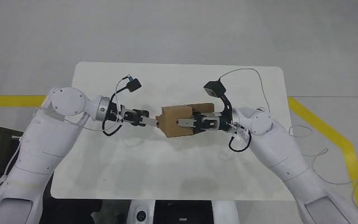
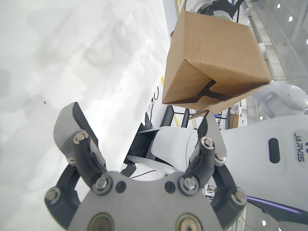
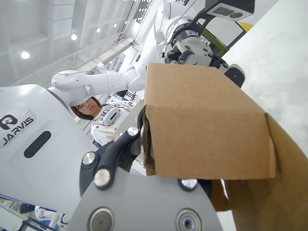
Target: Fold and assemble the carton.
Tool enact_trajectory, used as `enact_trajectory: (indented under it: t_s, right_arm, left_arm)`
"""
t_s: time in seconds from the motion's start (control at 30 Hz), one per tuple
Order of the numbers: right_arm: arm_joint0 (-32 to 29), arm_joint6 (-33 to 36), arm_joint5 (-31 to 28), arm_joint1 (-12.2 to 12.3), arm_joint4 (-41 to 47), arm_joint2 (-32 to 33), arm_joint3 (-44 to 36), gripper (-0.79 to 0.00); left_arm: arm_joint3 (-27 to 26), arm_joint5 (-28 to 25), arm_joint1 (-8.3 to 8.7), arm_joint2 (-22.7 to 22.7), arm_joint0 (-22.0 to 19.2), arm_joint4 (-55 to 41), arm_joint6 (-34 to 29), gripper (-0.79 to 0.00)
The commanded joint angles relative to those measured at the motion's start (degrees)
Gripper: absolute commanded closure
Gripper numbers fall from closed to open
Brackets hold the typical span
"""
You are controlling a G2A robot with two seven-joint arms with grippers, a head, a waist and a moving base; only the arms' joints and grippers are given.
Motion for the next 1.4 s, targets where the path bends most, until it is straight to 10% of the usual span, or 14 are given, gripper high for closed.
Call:
enact_trajectory:
  t_s: [0.0, 1.37]
  right_arm:
    - [0.30, -0.03, -0.03, -0.20, 0.18, -0.50, -0.01, 0.000]
    - [2.83, 0.03, 0.03, -2.04, 2.90, -4.48, 8.69, 0.000]
  left_arm:
    - [0.12, -0.13, -0.07, 0.20, -0.17, -0.27, -0.04, -0.785]
    - [2.85, -2.99, -0.89, 2.04, -1.33, -2.71, 0.28, -0.785]
